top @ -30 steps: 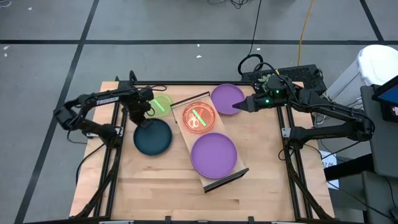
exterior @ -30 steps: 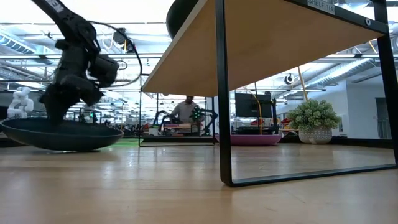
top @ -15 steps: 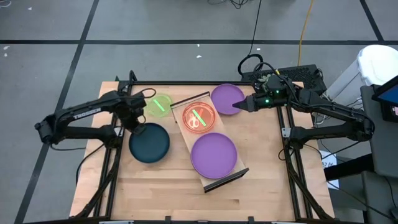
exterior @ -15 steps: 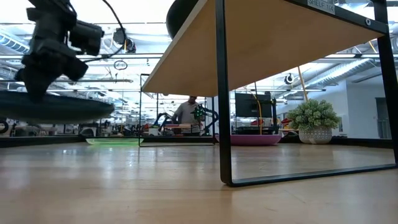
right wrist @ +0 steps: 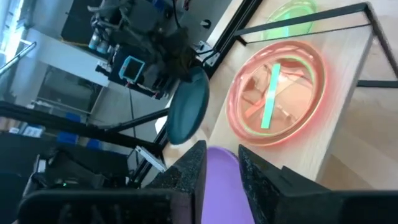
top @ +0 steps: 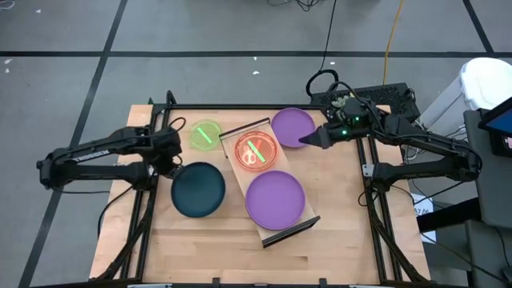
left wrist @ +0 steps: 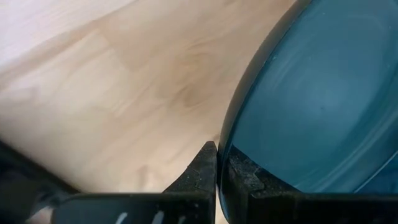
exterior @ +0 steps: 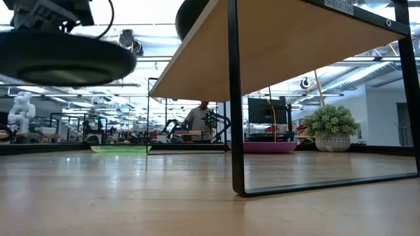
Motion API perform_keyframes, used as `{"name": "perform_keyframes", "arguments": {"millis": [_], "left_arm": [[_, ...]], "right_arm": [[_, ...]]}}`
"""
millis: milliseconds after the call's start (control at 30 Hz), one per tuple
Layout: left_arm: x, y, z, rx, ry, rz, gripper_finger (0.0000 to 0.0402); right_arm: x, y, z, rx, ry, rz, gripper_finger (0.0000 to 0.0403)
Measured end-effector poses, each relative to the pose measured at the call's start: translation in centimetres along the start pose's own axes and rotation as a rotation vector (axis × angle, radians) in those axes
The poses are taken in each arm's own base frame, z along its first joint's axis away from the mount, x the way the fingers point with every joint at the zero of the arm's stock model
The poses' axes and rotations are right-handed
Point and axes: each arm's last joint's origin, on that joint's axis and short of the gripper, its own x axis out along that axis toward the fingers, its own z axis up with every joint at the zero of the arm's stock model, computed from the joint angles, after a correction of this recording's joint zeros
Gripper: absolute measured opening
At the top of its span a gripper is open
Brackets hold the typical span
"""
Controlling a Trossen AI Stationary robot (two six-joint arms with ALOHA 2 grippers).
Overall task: Place and stack plates onto a shelf
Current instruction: Stack the black plate on top of the purple plate on the shelf
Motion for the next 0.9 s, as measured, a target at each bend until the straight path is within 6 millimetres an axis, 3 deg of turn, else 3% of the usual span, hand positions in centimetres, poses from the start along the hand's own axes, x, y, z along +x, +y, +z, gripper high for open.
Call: {"name": "perform_keyframes", "arguments": {"millis": [267,600,900], "left_arm": [[-1.9,-2.9,0.1,0.035,-0.097,-0.128,0.0008],[-6.1,-6.3,0.0,-0.022,-0.269,-0.171,0.0008],[-8.1,-10.2,1.1,-0.043,-0.299,-0.199,0.0008]], "right_arm": [[0.0,0.1,-0.1,-0.033,0.011,0.009,0.0006],[0.0,0.1,-0.1,-0.164,0.005,0.004,0.0002],[0.0,0.1,-0.1,-0.322,0.013,0.015,0.0001]]}}
